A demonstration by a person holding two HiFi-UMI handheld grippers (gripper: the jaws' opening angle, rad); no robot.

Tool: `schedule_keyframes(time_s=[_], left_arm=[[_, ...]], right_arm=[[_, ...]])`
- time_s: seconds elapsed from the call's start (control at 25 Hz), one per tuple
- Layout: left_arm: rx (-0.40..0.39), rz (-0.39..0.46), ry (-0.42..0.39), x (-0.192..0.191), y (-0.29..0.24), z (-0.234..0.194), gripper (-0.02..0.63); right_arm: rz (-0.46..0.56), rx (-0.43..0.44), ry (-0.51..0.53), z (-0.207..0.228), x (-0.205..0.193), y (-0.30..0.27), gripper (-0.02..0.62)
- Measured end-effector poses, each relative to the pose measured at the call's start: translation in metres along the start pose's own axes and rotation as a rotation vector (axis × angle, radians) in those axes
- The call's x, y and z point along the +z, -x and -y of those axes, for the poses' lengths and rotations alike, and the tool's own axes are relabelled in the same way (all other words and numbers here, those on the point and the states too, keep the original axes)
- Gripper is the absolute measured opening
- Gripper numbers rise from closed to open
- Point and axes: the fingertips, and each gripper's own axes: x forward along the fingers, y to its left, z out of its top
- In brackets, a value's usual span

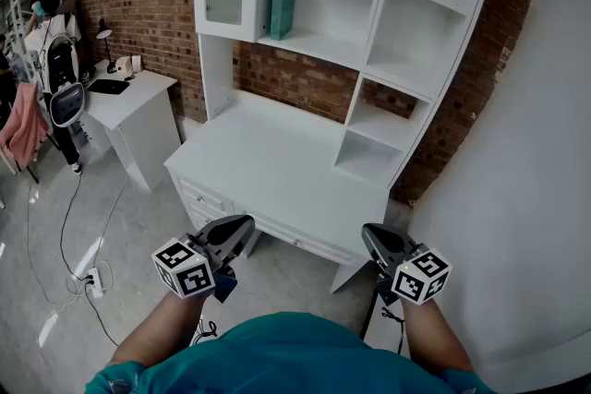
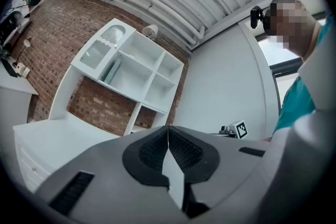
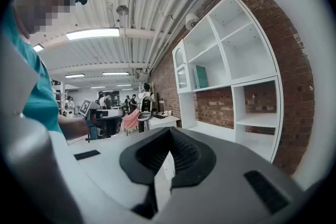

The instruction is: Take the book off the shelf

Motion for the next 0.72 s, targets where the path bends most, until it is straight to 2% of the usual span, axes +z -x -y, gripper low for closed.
schedule_keyframes(time_s=[0.72], left_arm=[[0.030,0.019,-0.006,-0.011,-0.017,0.028,0.018]], right_arm=[[0.022,0.028,-0.004,0.024,0.006,0.018,0.021]])
